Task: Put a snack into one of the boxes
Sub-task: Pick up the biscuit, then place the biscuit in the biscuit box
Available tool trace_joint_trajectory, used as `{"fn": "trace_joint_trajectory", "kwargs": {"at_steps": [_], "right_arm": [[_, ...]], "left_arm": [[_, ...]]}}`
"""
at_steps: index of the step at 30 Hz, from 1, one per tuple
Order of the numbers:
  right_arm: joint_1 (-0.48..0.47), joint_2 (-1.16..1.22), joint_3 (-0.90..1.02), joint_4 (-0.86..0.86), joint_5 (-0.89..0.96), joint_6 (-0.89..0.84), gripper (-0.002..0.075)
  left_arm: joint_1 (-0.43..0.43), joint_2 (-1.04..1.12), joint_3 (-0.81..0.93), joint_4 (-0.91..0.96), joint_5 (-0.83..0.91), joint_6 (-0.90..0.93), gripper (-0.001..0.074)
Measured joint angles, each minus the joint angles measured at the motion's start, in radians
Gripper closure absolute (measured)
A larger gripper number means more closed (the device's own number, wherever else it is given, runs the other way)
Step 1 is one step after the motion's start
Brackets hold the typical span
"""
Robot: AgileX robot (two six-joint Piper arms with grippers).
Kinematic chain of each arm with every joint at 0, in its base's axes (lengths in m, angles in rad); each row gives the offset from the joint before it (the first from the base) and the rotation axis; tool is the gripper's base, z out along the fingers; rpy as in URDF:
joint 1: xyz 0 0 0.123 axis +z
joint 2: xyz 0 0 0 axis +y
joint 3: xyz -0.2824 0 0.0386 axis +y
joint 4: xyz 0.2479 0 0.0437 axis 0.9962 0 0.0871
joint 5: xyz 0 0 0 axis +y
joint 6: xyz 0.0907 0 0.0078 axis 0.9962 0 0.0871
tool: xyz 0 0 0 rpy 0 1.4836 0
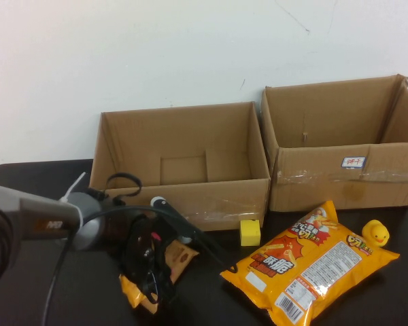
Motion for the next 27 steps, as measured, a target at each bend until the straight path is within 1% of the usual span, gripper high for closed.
{"fn": "trace_joint_trajectory", "kwargs": {"at_steps": [5, 7, 12, 15, 17, 21, 24, 27], "right_arm": [[0.000, 0.000, 0.000, 0.001, 0.002, 0.000, 0.0727], [0.000, 0.000, 0.000, 0.006, 0.002, 0.000, 0.0727], [0.000, 0.000, 0.000, 0.012, -0.002, 0.000, 0.0727], [0.000, 0.000, 0.000, 0.013, -0.004, 0.000, 0.0727], [0.000, -0.001, 0.000, 0.014, -0.006, 0.000, 0.0727], [0.000, -0.001, 0.000, 0.027, -0.006, 0.000, 0.0727], [0.000, -0.001, 0.000, 0.039, -0.006, 0.000, 0.0727], [0.000, -0.001, 0.000, 0.048, -0.006, 0.000, 0.0727]], "left_arm": [[0.000, -0.070, -0.004, -0.067, 0.128, -0.026, 0.0543], [0.000, -0.110, -0.030, -0.108, 0.206, -0.032, 0.0545], [0.000, -0.181, -0.162, -0.226, 0.380, -0.031, 0.0547], [0.000, -0.199, -0.280, -0.338, 0.416, 0.015, 0.0548], [0.000, -0.199, -0.361, -0.421, 0.389, 0.075, 0.0549], [-0.010, -0.195, -0.508, -0.653, 0.215, 0.277, 0.0549], [-0.039, -0.158, -0.613, -0.838, 0.097, 0.508, 0.0549], [-0.086, -0.080, -0.732, -1.002, 0.000, 0.716, 0.0545]]}}
